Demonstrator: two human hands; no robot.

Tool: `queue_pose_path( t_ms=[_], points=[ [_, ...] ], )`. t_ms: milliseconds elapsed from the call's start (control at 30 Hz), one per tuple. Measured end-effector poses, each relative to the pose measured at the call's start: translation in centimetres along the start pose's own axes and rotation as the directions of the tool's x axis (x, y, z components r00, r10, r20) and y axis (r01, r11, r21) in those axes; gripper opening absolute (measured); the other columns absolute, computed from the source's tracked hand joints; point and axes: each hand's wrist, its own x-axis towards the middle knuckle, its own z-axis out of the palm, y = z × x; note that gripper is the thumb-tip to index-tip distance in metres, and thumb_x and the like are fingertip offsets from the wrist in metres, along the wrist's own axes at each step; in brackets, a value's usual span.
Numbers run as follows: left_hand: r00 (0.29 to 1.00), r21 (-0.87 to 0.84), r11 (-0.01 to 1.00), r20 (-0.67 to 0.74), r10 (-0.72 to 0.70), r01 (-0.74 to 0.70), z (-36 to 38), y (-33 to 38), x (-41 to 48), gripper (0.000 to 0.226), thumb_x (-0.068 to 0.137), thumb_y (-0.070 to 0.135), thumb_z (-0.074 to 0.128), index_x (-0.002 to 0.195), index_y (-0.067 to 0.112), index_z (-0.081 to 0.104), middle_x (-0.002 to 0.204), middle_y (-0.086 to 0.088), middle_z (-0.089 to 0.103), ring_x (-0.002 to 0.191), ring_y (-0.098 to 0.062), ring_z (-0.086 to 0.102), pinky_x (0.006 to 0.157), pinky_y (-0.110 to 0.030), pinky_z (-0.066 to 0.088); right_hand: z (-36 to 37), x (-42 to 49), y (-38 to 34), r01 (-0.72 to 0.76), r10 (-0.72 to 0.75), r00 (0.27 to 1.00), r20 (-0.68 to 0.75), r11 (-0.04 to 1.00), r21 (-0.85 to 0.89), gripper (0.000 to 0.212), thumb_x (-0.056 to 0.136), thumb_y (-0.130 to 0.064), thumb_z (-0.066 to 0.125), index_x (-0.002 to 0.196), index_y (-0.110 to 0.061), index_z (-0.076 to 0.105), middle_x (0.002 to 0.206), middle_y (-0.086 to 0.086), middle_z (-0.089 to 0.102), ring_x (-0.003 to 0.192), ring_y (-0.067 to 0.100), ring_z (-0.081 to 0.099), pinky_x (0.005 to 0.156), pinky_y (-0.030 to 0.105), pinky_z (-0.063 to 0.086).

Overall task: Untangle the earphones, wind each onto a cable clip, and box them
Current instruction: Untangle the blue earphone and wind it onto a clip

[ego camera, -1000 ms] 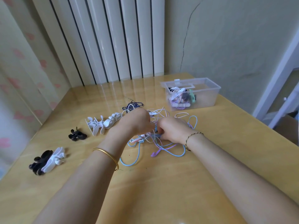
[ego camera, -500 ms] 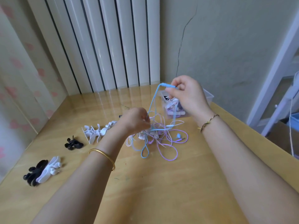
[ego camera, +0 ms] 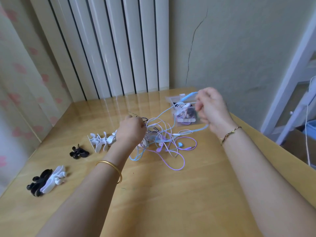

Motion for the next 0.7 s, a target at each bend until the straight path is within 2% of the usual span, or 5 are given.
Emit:
queue_pose_path(
  t_ms=[100,267,367,533,700],
  points=[
    [0.993,-0.018,0.999,-0.116,-0.029,0.027,0.0,0.4,-0.3,0.022,0.09,0.017,0.051,0.1,0.011,0.069,0.107,-0.013,0.053,0.109,-0.034,0.045,0.086,-0.036,0.041,-1.0,-0.1,1.3,0.041,0.241,0.9,0.363,0.783,-0.621,0.023,0.092,-0.01,0.05,0.071,-0.015,0.06,0.056,0.006,0.045,0.035,0.008,0.036,0.035,0.013,0.026],
    [0.975,-0.023,0.999,-0.215,-0.049,0.045,-0.4,1.2,-0.7,0.019,0.089,0.018,0.049,0.089,0.012,0.066,0.092,-0.002,0.047,0.103,-0.03,0.045,0.077,-0.034,0.028,-2.0,0.4,3.1,-0.029,0.37,0.929,0.027,0.146,-0.989,0.009,0.093,-0.022,0.053,0.087,-0.019,0.058,0.093,0.001,0.054,0.088,0.023,0.05,0.075,0.028,0.037],
    [0.974,-0.048,0.998,-0.221,-0.042,0.032,-0.1,1.5,-1.0,0.015,0.09,0.014,0.044,0.081,0.012,0.055,0.098,-0.009,0.054,0.1,-0.032,0.046,0.077,-0.036,0.032,-2.7,1.3,2.8,0.013,0.352,0.929,0.113,0.275,-0.961,0.025,0.094,-0.035,0.055,0.076,-0.018,0.058,0.084,0.003,0.058,0.077,0.021,0.051,0.07,0.023,0.038],
    [0.998,-0.068,0.998,-0.065,0.003,-0.007,-0.2,1.7,-1.1,0.015,0.085,0.018,0.052,0.093,0.017,0.064,0.111,-0.006,0.058,0.103,-0.031,0.05,0.087,-0.037,0.041,-2.8,0.5,1.6,-0.054,0.248,0.855,0.456,0.916,-0.397,0.025,0.091,-0.021,0.062,0.069,-0.014,0.051,0.055,-0.002,0.046,0.039,0.005,0.027,0.038,0.016,0.016],
    [0.925,-0.362,0.927,0.31,0.22,-0.099,-0.6,3.7,-1.9,0.025,0.076,0.014,0.059,0.093,0.028,0.071,0.092,0.012,0.07,0.095,-0.017,0.064,0.086,-0.031,0.051,-0.1,0.3,0.6,-0.163,0.08,0.921,0.383,0.968,0.192,0.026,0.1,-0.017,0.045,0.077,-0.01,0.053,0.049,-0.001,0.044,0.03,0.001,0.019,0.032,0.011,0.012]
  ],
)
